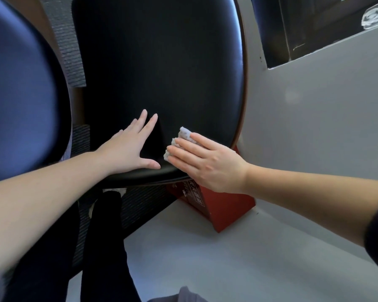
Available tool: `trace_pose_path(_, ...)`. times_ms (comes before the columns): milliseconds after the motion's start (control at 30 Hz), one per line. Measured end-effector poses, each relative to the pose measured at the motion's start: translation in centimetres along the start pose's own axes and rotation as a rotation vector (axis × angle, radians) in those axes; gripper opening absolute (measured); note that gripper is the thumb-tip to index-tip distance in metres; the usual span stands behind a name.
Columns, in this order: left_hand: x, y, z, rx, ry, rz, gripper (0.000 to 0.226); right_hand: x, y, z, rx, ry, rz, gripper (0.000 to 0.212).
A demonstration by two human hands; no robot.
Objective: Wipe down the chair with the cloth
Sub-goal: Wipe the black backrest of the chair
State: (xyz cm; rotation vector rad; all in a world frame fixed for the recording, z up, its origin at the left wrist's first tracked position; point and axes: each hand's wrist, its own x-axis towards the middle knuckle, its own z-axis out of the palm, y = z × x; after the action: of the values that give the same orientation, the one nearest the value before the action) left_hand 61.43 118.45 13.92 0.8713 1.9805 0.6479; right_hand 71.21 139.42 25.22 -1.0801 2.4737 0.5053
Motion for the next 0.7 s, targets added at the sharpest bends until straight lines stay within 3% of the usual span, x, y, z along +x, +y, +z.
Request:
trace_pose_path(267,1.3,-0.4,-1.5,-0.064,0.003,0.000,0.123,1.1,3.5,-1.1,0.138,-0.079,-0.101,0.054)
trace_pose_path(700,5.9,-0.3,-6.3,-0.169,0.134,-0.018,0.115,6.3,15.3,-2.9,0.093,-0.089,0.145,0.061)
